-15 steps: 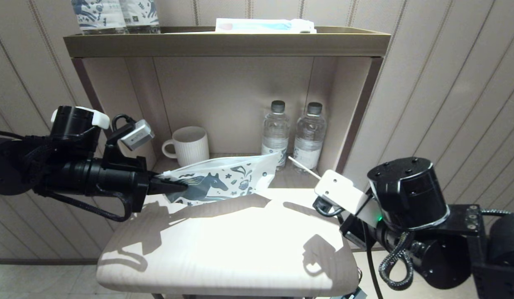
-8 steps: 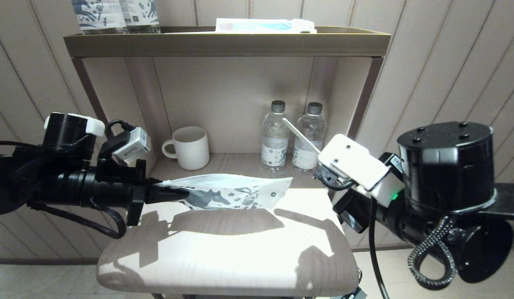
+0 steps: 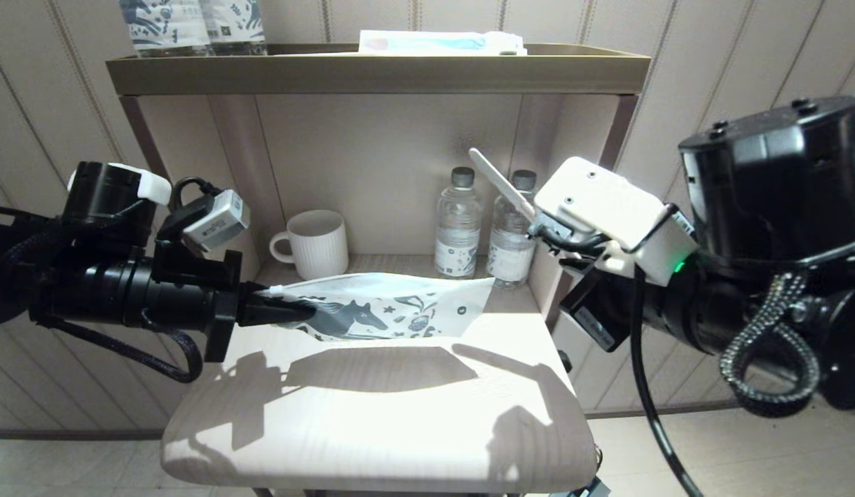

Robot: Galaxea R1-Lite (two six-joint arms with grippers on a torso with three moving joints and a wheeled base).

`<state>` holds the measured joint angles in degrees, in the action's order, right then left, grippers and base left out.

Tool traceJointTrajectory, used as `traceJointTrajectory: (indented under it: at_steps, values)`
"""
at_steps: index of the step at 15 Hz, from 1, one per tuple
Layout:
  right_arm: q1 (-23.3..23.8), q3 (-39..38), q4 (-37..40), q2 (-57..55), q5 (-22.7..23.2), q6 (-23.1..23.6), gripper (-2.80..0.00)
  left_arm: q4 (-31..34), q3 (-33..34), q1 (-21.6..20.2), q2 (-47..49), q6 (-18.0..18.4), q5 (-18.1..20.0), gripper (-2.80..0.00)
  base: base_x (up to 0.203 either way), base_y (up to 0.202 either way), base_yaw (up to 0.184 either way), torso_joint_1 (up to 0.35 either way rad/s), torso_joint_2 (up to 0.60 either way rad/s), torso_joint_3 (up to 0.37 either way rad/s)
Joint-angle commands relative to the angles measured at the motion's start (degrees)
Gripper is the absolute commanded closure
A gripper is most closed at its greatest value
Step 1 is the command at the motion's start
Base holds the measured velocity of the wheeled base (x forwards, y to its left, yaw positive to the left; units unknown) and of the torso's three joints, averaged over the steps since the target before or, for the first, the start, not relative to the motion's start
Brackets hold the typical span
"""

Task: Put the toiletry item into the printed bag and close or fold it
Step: Place the comb into the storage bag

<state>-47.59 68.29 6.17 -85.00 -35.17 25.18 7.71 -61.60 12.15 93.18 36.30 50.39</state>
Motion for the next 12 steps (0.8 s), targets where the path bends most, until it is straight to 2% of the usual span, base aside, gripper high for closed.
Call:
traceJointTrajectory:
  at_steps: [1,3,6,7,9,12]
  values:
    - [-0.33,5.92,10.74,0.50,0.51,-0.82,0.00,1.77,-1.97,0.36,-0.07,0.24,0.20,0.00,0.000,0.000,0.000,0.000,0.00,0.000]
    - [-1.31,17.47,26.12,-0.03,3.28,-4.68,0.00,4.35,-4.03,1.12,-0.07,0.81,0.09,0.00,0.000,0.000,0.000,0.000,0.00,0.000]
    - [-2.48,38.05,53.39,-3.65,10.72,-9.44,0.00,8.31,-5.38,4.39,0.58,6.29,-1.76,0.00,0.000,0.000,0.000,0.000,0.00,0.000]
    - [-2.79,42.33,59.11,-5.00,12.85,-10.26,0.00,9.59,-5.96,5.98,1.12,6.85,-3.16,0.00,0.000,0.000,0.000,0.000,0.00,0.000]
    - [-3.31,43.76,68.00,-9.78,16.75,-12.29,0.00,9.87,-6.25,7.45,1.76,6.99,-3.81,0.00,0.000,0.000,0.000,0.000,0.00,0.000]
    - [-3.61,42.91,70.52,-11.94,24.70,-15.31,0.00,9.78,-6.20,7.45,1.82,7.03,-3.81,0.00,0.000,0.000,0.000,0.000,0.00,0.000]
